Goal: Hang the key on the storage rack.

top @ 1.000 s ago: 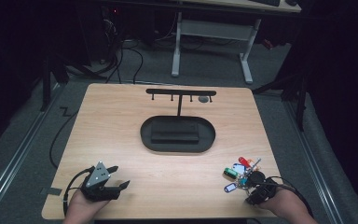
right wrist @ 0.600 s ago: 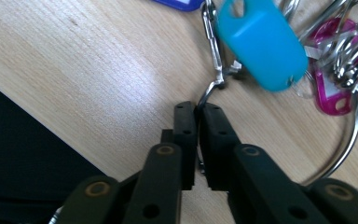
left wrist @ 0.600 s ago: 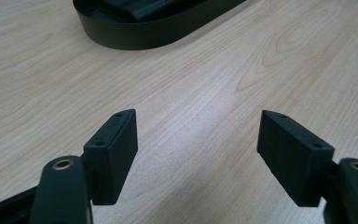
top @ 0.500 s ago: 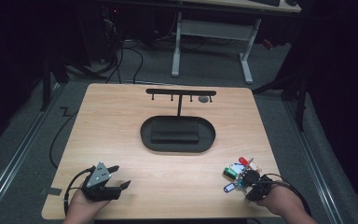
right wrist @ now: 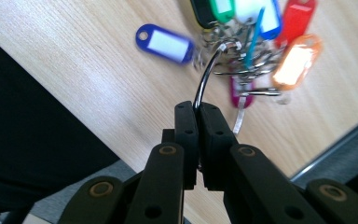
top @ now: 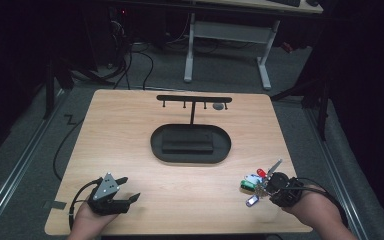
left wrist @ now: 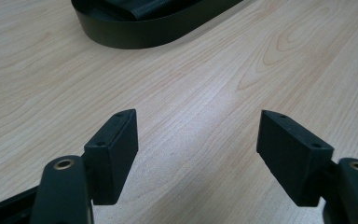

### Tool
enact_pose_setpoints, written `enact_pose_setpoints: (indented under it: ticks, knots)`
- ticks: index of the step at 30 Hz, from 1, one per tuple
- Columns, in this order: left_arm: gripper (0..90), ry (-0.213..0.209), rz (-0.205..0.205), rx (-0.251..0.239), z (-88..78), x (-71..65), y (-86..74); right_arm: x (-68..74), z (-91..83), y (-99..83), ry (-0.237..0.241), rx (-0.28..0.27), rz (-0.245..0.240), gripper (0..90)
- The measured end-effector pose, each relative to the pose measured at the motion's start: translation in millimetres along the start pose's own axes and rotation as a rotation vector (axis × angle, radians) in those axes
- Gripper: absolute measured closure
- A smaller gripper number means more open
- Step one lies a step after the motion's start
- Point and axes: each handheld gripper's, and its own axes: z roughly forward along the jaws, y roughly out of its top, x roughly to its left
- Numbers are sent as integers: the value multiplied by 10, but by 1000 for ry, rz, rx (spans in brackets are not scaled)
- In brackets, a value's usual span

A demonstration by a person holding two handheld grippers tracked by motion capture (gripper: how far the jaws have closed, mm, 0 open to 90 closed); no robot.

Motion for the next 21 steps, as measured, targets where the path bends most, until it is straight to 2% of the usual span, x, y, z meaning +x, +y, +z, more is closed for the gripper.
enact_pose_setpoints:
  ticks: [5,8,9,12,21]
  knots:
    - [299,0,-2,-2,-1,3,-1,-13,-110,-7,-23,-5,-15,879]
    - [299,1,-3,-1,-4,4,-5,-41,-239,1,-46,-15,-10,880]
    - [299,2,-4,-3,-4,3,-7,-41,-239,1,-46,-15,-10,880]
    - [299,0,-4,-1,-5,3,-11,-68,-397,26,-42,-26,-6,880]
    - [299,-3,-3,-1,-2,3,-14,-114,-702,116,-36,-49,-2,880]
